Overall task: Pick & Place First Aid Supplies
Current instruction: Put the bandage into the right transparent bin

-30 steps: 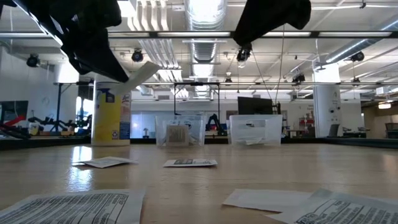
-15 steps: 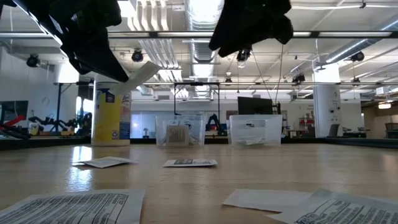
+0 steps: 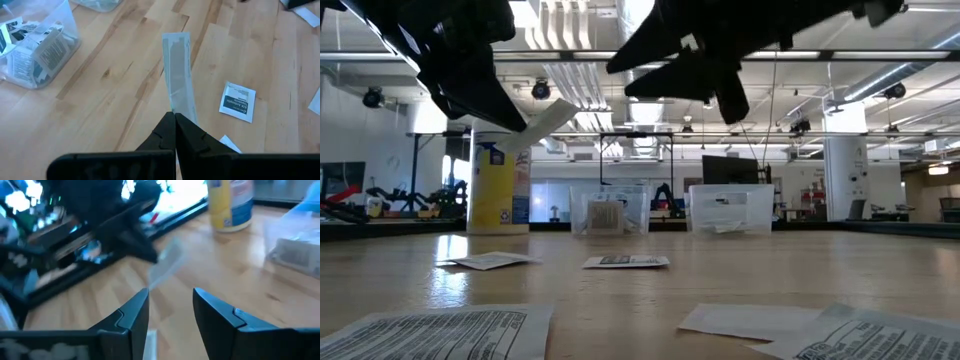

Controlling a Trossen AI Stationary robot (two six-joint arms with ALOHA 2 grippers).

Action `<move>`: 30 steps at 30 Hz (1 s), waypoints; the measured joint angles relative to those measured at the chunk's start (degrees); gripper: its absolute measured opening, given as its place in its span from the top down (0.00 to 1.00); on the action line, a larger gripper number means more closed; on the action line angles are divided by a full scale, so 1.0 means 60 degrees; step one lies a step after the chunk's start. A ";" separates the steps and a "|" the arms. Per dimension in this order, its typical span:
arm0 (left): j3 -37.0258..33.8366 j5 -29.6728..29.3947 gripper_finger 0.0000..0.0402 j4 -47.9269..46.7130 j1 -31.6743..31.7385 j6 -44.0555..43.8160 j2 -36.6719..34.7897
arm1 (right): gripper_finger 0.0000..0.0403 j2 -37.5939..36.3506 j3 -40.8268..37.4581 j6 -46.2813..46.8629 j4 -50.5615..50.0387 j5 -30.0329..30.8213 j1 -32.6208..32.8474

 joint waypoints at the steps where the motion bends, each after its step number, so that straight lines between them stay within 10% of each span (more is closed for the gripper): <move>1: 0.0000 0.0002 1.00 0.0000 0.0000 0.0000 0.0000 | 0.63 0.0049 -0.0224 -0.0001 0.0496 0.0090 -0.0074; 30: 0.0011 0.0087 1.00 0.0105 0.0001 0.0050 0.0000 | 0.63 0.2359 0.1020 -0.0437 0.2765 -0.1081 -0.1231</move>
